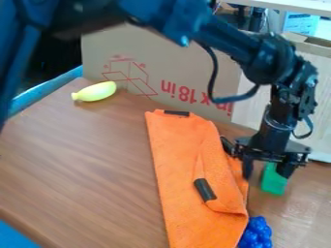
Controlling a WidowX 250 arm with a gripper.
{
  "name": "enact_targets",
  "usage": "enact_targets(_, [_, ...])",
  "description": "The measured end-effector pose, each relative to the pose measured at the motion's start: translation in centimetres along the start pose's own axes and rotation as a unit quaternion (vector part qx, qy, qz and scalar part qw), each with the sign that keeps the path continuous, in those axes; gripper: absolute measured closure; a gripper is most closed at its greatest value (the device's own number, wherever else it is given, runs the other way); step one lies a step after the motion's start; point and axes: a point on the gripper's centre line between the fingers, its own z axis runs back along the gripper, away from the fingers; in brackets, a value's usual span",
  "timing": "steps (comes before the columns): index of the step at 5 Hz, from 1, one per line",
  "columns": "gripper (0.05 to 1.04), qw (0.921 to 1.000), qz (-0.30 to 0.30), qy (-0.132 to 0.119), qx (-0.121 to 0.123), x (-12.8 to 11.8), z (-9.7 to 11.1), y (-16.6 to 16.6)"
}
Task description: Move the green item to the table
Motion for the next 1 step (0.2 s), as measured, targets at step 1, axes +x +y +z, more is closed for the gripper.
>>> enact_targets(1, [0.079, 0.9977, 0.023, -0.036, -0.053, 1.31, 5.15, 1.5])
